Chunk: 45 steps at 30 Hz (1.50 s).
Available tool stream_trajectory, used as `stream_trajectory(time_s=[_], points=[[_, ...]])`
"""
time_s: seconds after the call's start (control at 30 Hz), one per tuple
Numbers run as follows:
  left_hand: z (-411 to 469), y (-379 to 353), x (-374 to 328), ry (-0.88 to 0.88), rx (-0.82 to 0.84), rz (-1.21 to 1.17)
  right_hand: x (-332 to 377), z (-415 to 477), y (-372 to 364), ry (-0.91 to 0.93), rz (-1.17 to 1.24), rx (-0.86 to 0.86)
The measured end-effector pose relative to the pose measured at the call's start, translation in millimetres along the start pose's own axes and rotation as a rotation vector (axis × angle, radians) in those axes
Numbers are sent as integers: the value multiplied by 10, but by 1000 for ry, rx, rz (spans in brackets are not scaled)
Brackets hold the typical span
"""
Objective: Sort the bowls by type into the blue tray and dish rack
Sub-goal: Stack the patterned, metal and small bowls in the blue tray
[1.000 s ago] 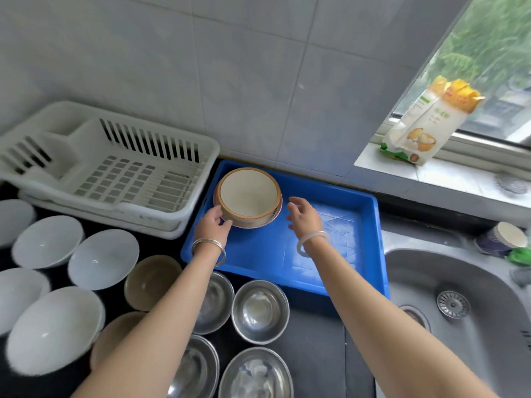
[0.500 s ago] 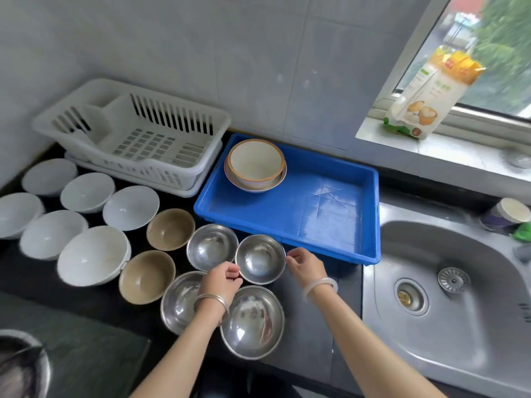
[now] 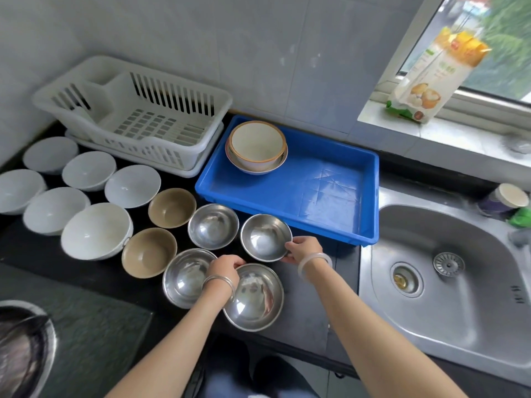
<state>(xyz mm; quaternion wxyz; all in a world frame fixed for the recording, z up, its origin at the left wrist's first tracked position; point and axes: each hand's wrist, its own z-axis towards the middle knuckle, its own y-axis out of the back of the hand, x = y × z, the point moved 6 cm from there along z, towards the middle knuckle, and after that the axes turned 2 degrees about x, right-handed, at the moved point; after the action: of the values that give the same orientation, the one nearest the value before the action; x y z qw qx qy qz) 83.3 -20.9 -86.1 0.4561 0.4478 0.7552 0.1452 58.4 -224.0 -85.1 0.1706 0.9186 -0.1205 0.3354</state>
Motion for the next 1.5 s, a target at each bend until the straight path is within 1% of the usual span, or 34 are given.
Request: stream_trajectory(time_s=[0.1, 0.2, 0.33, 0.5, 0.63, 0.8, 1.0, 1.13, 1.2, 1.3, 1.37, 1.43, 1.5], points=[[7, -9, -6, 5, -10, 11, 6, -110, 98, 9, -2, 20], [27, -12, -3, 25, -16, -24, 43, -220, 231, 72, -19, 21], [66, -22, -37, 19, -27, -173, 58, -371, 429, 162, -27, 1], [109, -54, -67, 42, -45, -412, -90, -491, 606, 203, -144, -69], [102, -99, -20, 91, -44, -578, -199, -539, 523, 222, -190, -78], [51, -227, 64, 186, 21, -709, -255, -508, 367, 254, -257, -79], [38, -275, 84, 217, 46, -753, -336, -445, 327, 273, -255, -107], [40, -281, 75, 223, 52, -777, -394, -399, 399, 327, -362, -182], [34, -286, 68, 232, 62, -807, -461, -355, 403, 287, -288, -149], [9, -296, 53, 244, 75, -853, -604, -282, 329, 138, -50, -4], [2, -292, 43, 240, 79, -854, -659, -260, 277, 76, 37, 60], [11, -273, 15, 223, 85, -833, -668, -250, 269, 73, 84, 49], [38, -230, -50, 194, 96, -807, -637, -251, 298, 91, 115, 1]])
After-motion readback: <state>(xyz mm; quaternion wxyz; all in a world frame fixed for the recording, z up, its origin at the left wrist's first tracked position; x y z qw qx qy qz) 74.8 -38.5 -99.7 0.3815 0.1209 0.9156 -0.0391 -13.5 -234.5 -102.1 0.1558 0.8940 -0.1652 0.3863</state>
